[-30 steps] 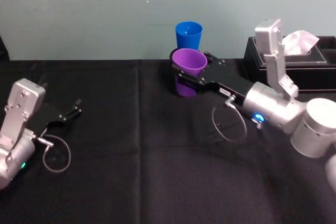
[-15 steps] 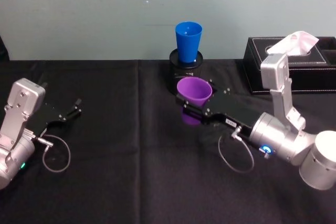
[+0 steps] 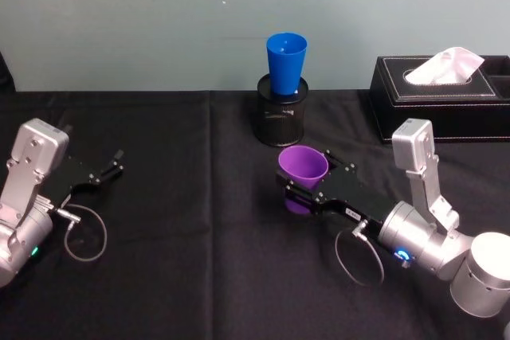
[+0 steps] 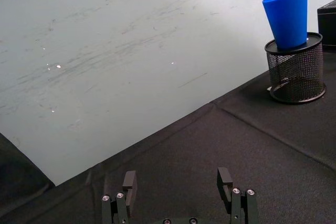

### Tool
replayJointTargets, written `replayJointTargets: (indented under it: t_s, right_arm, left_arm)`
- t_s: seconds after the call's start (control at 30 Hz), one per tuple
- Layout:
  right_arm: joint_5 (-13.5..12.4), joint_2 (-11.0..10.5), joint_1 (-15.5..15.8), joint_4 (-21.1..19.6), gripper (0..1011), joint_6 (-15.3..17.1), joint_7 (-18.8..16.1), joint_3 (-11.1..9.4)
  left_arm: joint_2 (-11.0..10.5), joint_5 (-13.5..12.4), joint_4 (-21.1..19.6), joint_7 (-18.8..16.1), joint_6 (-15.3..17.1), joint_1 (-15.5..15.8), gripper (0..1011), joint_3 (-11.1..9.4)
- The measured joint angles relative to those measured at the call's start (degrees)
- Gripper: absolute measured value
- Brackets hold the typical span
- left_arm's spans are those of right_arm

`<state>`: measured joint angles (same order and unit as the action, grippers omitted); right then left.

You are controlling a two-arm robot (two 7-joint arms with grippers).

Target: Pick up one cup with a gripper and tap it against the other cup.

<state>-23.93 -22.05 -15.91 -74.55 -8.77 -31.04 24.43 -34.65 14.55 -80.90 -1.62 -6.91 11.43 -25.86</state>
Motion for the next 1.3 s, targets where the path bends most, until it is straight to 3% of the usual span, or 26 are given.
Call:
replayJointTargets:
  t_s: [0.57, 1.3]
  right_arm:
    - [1.3, 2.8, -1.0, 6.7, 748, -4.1, -1.0, -1.0]
    - [1.2, 4.3, -1.8, 10.0, 748, -4.6, -2.0, -1.8]
  left_arm:
    - [0.0, 0.0, 0.0, 0.0, 0.0, 0.0, 1000, 0.0]
    - [0.0, 0.0, 0.0, 0.0, 0.0, 0.0, 1000, 0.0]
